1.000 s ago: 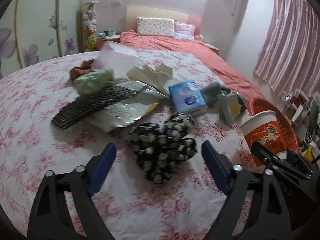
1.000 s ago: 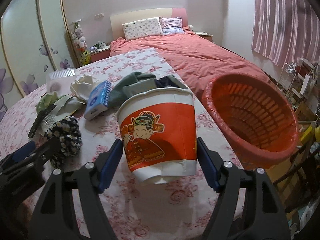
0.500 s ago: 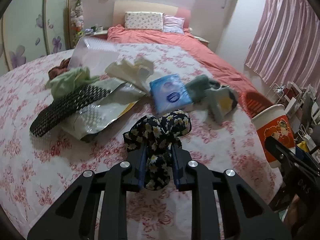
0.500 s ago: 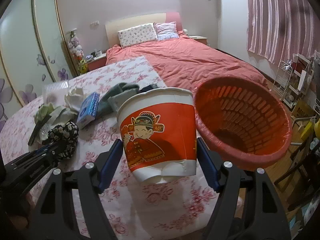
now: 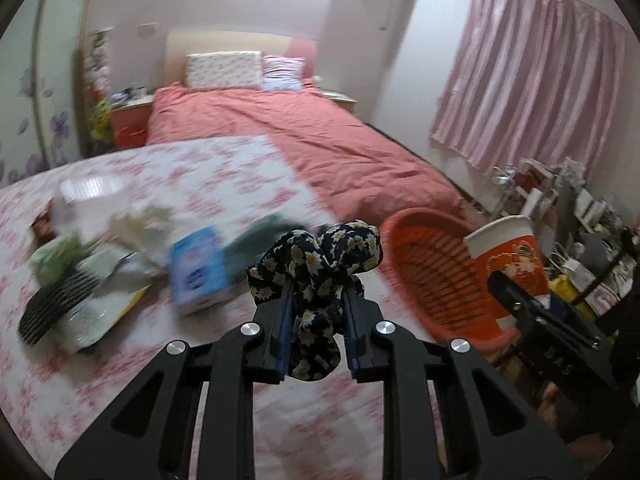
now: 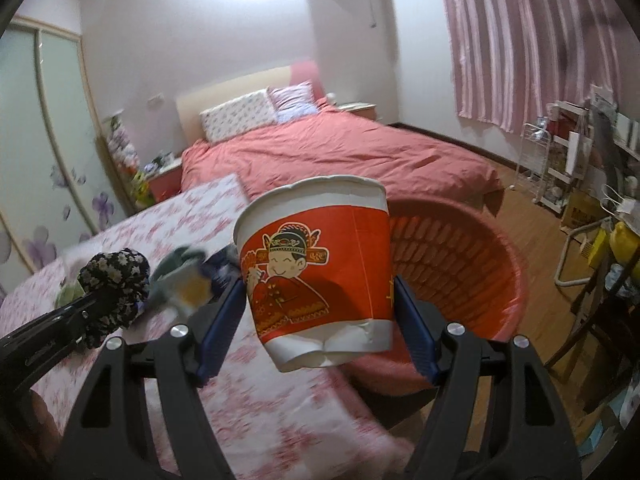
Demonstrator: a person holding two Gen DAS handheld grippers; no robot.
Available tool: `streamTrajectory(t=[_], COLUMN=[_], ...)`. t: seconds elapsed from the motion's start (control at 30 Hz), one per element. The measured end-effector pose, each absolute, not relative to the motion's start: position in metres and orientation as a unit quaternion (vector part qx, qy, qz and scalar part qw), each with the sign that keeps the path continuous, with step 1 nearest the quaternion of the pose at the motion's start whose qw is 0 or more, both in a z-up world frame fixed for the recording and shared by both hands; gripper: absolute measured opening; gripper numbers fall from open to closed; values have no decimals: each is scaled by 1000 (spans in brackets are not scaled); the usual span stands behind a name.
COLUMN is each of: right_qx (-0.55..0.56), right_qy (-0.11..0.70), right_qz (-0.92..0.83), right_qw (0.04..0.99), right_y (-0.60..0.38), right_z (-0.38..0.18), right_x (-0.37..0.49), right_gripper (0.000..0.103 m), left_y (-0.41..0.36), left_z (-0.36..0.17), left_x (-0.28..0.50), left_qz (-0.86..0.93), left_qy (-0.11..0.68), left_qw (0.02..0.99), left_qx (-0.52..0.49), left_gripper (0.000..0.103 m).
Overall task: Collect trash
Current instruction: 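Carry cup and floral cloth over the orange basket and open both grippers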
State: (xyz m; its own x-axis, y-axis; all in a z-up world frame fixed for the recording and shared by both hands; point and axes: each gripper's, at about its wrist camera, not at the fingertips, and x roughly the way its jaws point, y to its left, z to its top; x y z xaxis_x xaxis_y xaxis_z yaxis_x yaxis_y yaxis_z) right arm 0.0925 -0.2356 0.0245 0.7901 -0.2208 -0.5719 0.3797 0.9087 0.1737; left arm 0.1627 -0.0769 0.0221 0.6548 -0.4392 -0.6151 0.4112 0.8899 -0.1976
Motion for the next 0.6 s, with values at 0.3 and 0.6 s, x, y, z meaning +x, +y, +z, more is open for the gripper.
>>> streamTrajectory(t=[0.3,0.6], right_qx=[170,220], right_qy=[250,242], right_qz=[-201,-223], right_qw=[932,918], right_y=[-295,-353], right_z=[29,13], right_x=[91,104], right_gripper=[72,72], left_y=[-151,-200], left_z=[21,8], left_x=[182,195], left_qz=[-312,-357], left_qy=[342,364], left_qw=[886,860], left_qx=[-7,7], left_gripper=[21,21])
